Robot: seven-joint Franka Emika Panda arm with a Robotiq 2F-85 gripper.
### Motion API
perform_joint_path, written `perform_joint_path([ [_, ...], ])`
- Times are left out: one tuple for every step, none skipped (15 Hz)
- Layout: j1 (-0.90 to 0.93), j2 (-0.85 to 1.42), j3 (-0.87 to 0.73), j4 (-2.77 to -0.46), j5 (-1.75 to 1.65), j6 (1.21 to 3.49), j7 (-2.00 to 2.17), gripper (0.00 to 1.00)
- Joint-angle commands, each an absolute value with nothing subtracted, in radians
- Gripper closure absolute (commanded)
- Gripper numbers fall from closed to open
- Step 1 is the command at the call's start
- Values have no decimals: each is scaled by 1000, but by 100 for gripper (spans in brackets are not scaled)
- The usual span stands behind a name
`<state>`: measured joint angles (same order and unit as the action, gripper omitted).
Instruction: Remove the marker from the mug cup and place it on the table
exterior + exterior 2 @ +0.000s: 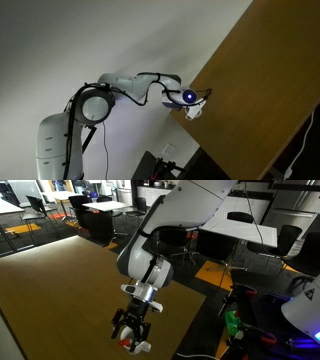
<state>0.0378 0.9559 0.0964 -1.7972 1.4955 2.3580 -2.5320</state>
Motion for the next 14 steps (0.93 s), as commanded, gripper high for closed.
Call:
perform_joint_path([
  [45, 977, 95, -1771, 1538, 2366, -2562, 9],
  [46, 980, 94, -1768, 1541, 2366, -2561, 12],
  [46, 981, 93, -1767, 1546, 2366, -2560, 10],
  [47, 982, 91, -1765, 1547, 2365, -2559, 13],
  [47, 984, 90, -1762, 1547, 2364, -2557, 13],
  [47, 985, 89, -1760, 1546, 2364, -2556, 17],
  [47, 987, 89, -1756, 1545, 2363, -2556, 18],
  [46, 988, 89, -1754, 1545, 2363, -2555, 22],
  [46, 989, 89, -1753, 1545, 2364, -2554, 24],
  [46, 989, 89, -1753, 1546, 2365, -2555, 26],
  [46, 989, 89, -1753, 1547, 2366, -2556, 29],
  [45, 988, 89, -1754, 1550, 2367, -2557, 29],
  [45, 987, 89, -1757, 1551, 2368, -2556, 32],
  [45, 987, 89, -1758, 1553, 2369, -2555, 32],
])
